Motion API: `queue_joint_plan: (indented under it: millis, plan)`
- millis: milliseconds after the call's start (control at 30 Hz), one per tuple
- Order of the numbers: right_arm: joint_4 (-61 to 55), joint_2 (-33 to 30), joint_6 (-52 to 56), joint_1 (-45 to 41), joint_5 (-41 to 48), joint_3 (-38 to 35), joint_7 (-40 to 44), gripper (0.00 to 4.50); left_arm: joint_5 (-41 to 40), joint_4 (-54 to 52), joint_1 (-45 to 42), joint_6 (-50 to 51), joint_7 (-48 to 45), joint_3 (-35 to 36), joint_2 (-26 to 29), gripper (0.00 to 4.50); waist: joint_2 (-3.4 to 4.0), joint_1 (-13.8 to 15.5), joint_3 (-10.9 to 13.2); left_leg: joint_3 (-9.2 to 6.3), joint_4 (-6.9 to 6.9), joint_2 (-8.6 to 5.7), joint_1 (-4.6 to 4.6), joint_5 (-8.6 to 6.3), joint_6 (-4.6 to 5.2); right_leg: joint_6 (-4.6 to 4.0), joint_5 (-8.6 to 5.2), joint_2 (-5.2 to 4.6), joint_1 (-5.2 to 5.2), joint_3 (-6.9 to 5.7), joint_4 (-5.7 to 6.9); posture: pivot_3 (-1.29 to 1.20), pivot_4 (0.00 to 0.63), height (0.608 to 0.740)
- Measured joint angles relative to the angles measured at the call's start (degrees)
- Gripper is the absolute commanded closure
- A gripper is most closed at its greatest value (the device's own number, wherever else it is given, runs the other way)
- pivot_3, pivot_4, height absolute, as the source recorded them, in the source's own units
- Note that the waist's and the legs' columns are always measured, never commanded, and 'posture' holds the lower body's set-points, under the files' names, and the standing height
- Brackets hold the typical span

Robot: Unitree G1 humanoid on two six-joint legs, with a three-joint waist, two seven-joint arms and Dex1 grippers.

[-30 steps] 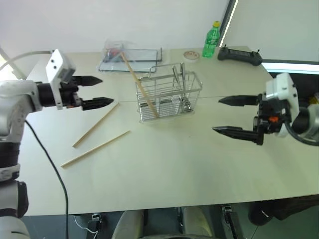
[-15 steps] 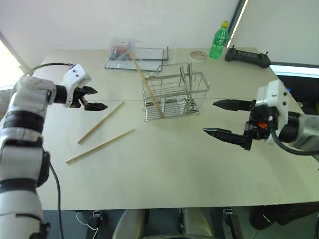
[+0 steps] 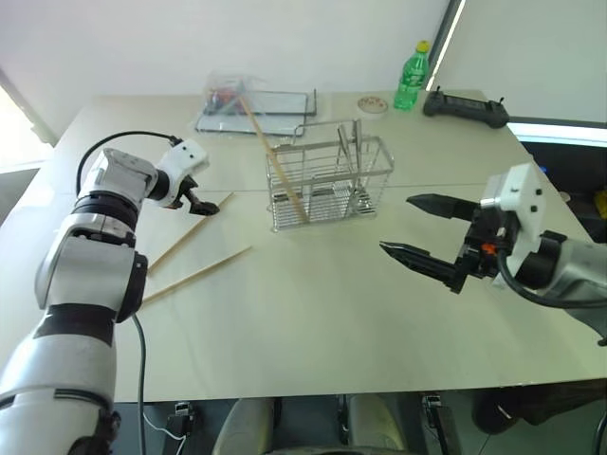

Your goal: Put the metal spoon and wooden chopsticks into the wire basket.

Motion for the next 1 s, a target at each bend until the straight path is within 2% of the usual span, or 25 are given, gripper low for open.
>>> queue_joint_plan:
  millis: [200,400,500,733,1000]
  plan:
    - [-3.3,0.6,0.0,3.8,2.9,-1.4,-3.6,0.07,1.0,0.9,0.3,0.0,2.4,0.5,-1.3,0.0,-0.04,0.1,0.0,-0.01,0.01,-0.02,-0.01,0.0,0.0,0.0,0.01,-0.01,0.02,0.0,0.0,0.0,0.15,0.719]
    - [-3.4,-0.2,-0.2,6.7,4.0,-3.5,-3.6,0.07,2.9,1.6,0.8,0.3,4.2,0.4,-3.4,0.0,-0.04,0.0,0.0,0.0,0.07,-0.02,0.01,0.0,0.0,0.05,0.03,0.0,0.06,0.0,0.01,0.0,0.15,0.719]
    - [-3.5,-1.2,-0.2,8.2,4.7,-4.5,-2.9,0.0,3.0,1.6,0.8,0.4,4.5,0.5,-3.7,0.86,-0.05,0.0,0.0,0.0,0.07,-0.02,0.04,0.0,0.0,0.05,0.03,0.0,0.07,0.0,0.01,0.0,0.15,0.719]
    - [-5.0,-2.5,-0.4,12.2,6.5,-6.0,-1.3,0.0,3.3,1.8,0.9,1.1,4.8,1.3,-4.5,4.38,-0.06,0.0,0.0,0.0,0.09,-0.02,0.04,0.0,0.0,0.05,0.03,0.0,0.09,0.0,0.01,0.0,0.15,0.719]
    - [-4.9,-3.3,-0.9,12.3,7.9,-6.4,-1.4,0.0,3.4,1.8,1.2,1.5,5.6,2.8,-4.7,4.45,-0.07,0.0,0.0,0.01,0.09,-0.02,0.04,0.0,0.0,0.04,0.04,0.0,0.1,0.0,0.02,0.0,0.15,0.719]
